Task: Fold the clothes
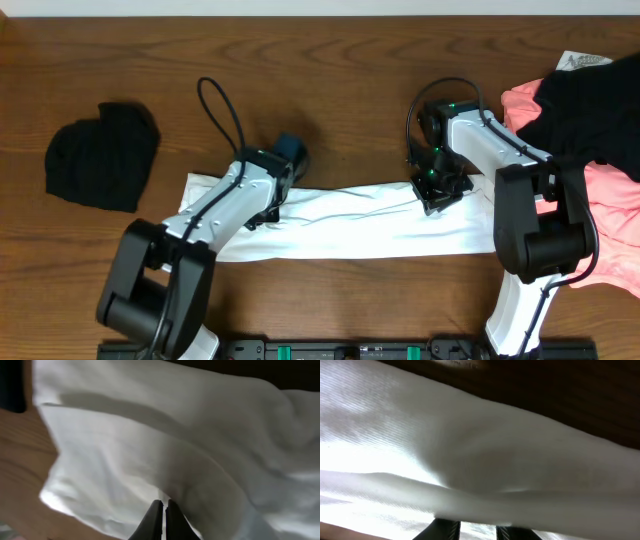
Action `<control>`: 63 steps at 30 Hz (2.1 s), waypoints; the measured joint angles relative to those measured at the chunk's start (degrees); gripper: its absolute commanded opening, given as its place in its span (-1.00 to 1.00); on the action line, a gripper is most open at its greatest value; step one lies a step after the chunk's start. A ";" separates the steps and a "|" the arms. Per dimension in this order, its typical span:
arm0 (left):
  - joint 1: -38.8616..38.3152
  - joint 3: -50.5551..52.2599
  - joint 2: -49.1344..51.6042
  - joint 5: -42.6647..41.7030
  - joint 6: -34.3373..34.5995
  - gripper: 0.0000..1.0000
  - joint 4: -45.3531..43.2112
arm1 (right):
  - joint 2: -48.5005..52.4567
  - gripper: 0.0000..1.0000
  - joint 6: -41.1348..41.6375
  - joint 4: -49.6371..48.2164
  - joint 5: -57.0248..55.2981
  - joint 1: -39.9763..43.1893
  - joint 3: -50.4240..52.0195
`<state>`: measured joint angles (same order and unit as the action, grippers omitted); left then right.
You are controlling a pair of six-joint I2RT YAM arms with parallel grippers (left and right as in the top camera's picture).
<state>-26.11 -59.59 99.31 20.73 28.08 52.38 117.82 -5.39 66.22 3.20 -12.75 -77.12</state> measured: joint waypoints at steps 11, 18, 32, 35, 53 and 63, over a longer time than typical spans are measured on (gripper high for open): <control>-4.94 0.00 7.58 -2.16 -0.02 -0.85 -0.61 | 0.00 -0.54 0.00 0.00 0.00 0.00 0.00; -5.57 -0.70 9.53 -0.81 -1.55 -0.77 -0.02 | 0.00 -0.54 0.00 0.00 0.02 0.00 0.00; -5.40 -2.34 1.92 -0.68 -2.60 -0.85 5.92 | 0.00 -0.52 0.00 0.00 0.04 0.00 0.00; -4.39 -3.06 -4.81 0.48 -2.40 -0.79 5.31 | 0.00 -0.53 0.00 0.00 0.09 0.00 0.00; 15.13 -2.29 6.34 1.95 -2.21 -0.78 -1.90 | 0.00 -0.52 0.00 0.13 0.13 0.00 0.00; 21.40 -1.92 9.05 1.46 -2.29 -0.88 -1.18 | 0.00 -0.51 0.00 0.15 0.20 0.00 0.00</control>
<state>-4.71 -61.52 108.36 22.20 25.78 51.20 117.82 -5.39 66.37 3.40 -12.75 -77.12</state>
